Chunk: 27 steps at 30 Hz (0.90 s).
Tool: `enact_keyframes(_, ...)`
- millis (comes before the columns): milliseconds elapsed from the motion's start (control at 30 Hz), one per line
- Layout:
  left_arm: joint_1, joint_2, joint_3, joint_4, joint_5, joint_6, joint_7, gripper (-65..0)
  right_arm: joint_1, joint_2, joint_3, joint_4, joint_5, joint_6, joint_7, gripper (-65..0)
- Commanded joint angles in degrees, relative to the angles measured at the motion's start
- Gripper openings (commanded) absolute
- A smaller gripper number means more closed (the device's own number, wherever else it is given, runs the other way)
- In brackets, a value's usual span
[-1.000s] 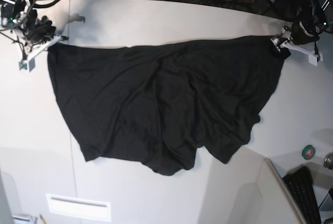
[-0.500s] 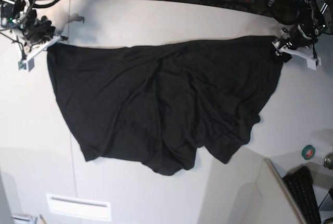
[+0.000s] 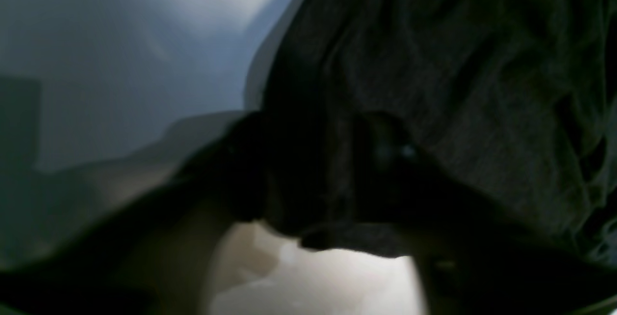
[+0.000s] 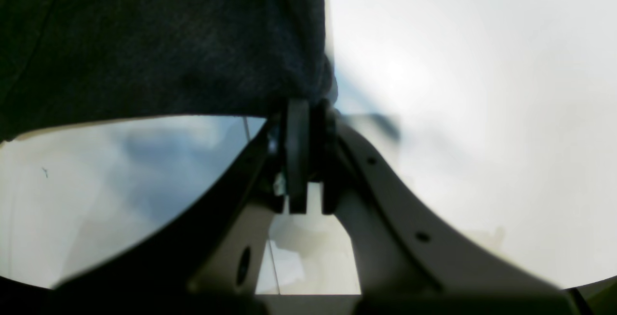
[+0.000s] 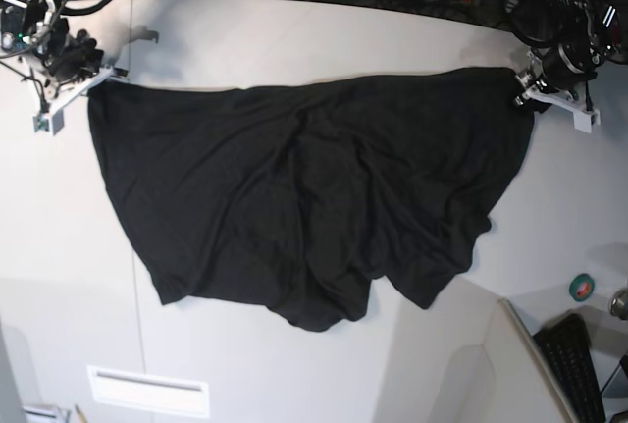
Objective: Layout the t-shirt on the table in an organized manner, then fold the t-shirt properly
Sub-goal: 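Pull the shirt edge taut between both grippers, then lift the shirt with both grippers, shake it, and lay it down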
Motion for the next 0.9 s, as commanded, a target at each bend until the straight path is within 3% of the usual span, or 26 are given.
enact_keyframes(0,0.7,0.1,0.3,-0.4,2.1,0.8,3.6,-53.3,0.2,0.4,0.0,1.2,0.3,0.4,0.7,-65.0)
enact_keyframes(33,0.7,-0.2,0.3,-0.4,2.1,0.8,3.6,-61.4,0.0,0.3,0.0,1.2,0.3,0.4,0.6,-65.0)
enact_keyframes(67,0.7,-0.5,0.3,-0.4,2.1,0.9,3.6,-65.0,-0.1,0.3,0.0,1.2,0.3,0.4,0.4,-65.0)
enact_keyframes(267,0.2,-0.8,0.3,-0.4,2.3,0.9,3.6,-65.0,-1.3,0.1,0.1,1.2,0.4,0.4,0.3,-65.0)
enact_keyframes(433,0.0,-2.4,0.4,-0.3,2.3,0.9,3.6,-65.0,-1.1,-1.3,0.4,1.1,0.5,0.5,-5.6,-65.0)
enact_keyframes(633,0.2,-4.3,0.6,1.5,2.3,0.9,3.6,-65.0,-1.2,-1.4,0.0,2.4,0.5,0.6,-6.5,-65.0)
enact_keyframes(800,0.6,-4.5,0.7,5.2,2.3,0.9,3.9,-65.0,-2.1,-1.4,0.4,9.4,0.5,5.9,-6.1,-34.5)
enact_keyframes(867,0.5,-4.5,0.8,5.3,2.3,0.9,3.9,-65.0,0.3,-1.0,0.4,9.3,0.5,7.7,-6.0,-29.3)
